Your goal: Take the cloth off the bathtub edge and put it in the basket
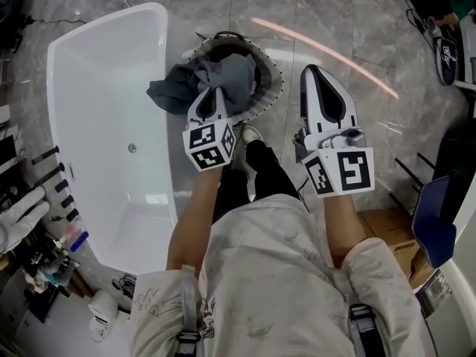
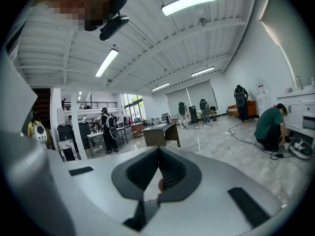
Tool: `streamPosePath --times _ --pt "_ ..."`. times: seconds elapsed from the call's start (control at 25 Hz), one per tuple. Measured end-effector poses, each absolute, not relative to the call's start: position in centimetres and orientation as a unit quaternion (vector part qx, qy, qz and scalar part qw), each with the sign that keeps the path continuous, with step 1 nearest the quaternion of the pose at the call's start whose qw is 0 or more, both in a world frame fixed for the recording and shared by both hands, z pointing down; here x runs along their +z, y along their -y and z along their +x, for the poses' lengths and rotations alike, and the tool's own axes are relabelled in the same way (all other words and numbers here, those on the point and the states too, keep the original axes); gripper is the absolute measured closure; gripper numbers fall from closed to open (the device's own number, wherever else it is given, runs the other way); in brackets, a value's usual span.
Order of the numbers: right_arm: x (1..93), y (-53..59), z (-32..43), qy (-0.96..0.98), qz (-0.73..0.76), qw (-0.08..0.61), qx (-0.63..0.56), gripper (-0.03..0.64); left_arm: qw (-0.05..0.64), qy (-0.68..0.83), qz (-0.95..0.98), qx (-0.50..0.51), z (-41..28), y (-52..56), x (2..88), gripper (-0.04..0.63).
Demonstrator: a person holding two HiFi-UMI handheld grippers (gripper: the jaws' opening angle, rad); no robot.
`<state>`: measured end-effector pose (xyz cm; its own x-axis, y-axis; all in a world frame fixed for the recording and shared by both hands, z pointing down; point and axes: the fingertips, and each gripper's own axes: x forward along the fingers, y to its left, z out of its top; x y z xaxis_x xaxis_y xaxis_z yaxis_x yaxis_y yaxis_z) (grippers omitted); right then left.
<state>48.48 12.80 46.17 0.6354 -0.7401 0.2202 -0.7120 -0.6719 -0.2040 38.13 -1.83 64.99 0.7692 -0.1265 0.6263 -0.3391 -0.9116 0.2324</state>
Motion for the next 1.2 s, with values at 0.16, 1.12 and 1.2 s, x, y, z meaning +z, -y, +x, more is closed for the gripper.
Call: streamPosePath --times 0.16,1.12,1.2 --pt "48.0 -13.0 48.2 -0.399 -0.901 0.046 -0.161 0.629 0.172 0.129 0.905 0.369 37.5 1.6 70.5 0.578" --pt "53.8 -12.4 47.2 -0.416 -0.884 0.008 -0.210 0.629 0.171 0.073 0.812 0.553 35.3 -1.6 85.7 0.444" --pt "53.5 -12.2 47.1 -0.419 -0.884 0.010 -0.207 0.629 0.164 0.071 0.811 0.557 34.9 -1.5 85.6 0.430"
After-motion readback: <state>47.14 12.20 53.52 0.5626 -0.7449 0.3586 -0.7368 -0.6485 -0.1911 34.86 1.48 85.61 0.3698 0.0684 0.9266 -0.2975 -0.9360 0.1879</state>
